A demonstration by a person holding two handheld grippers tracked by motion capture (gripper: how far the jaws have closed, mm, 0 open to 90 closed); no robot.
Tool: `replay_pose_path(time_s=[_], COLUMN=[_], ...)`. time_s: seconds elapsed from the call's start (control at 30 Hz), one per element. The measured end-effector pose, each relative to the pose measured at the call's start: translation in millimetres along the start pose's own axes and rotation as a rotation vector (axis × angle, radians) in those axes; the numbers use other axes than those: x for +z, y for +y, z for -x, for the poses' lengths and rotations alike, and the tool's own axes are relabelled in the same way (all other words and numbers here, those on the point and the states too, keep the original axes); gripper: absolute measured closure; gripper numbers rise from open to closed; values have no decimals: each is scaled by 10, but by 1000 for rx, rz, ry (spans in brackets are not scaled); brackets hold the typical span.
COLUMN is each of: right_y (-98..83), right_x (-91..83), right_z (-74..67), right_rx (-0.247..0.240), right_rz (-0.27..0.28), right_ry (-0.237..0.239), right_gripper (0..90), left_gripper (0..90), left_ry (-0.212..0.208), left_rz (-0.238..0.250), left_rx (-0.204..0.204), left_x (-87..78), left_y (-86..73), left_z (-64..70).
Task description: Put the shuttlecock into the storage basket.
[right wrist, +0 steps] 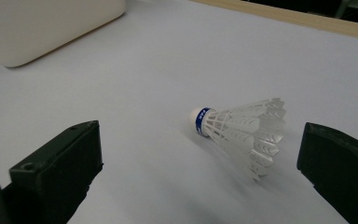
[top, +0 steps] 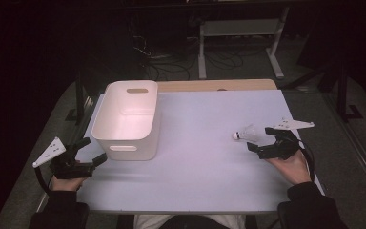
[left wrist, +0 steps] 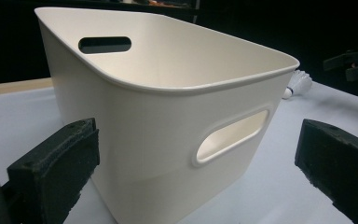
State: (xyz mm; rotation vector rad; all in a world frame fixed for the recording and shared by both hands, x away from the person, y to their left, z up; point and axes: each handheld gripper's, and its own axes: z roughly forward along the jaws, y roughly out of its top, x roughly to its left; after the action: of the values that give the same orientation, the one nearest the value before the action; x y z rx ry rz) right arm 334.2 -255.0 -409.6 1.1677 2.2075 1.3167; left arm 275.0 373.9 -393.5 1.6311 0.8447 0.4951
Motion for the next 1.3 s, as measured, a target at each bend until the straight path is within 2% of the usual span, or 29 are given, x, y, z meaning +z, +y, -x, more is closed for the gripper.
replay_pose_path(time_s=[0.37, 0.47, 0.7, 0.83, 0.97, 1.1, 1.3], right_y=[45, 52, 90, 116, 121, 122, 121], right_x=[28, 44, 50, 49, 54, 64, 84], right_z=[51, 77, 116, 147, 163, 174, 181], right_rx=[-3, 1, 2, 1, -8, -10, -27], right_rz=[-31, -49, -76, -97, -103, -109, -119], right_ry=[14, 29, 47, 61, 64, 54, 53], right_gripper=[52, 102, 156, 254, 395, 459, 613], left_gripper=[0, 0, 0, 0, 0, 0, 0], left_ry=[0, -1, -2, -2, -3, -2, -3], left_rz=[2, 2, 1, 2, 1, 2, 1], left_rx=[-1, -1, -2, -1, -1, -2, -2], left_x=[1, 2, 2, 2, 3, 3, 3], left_y=[0, 0, -1, 0, -1, -1, 0], left_z=[2, 3, 2, 2, 2, 2, 2])
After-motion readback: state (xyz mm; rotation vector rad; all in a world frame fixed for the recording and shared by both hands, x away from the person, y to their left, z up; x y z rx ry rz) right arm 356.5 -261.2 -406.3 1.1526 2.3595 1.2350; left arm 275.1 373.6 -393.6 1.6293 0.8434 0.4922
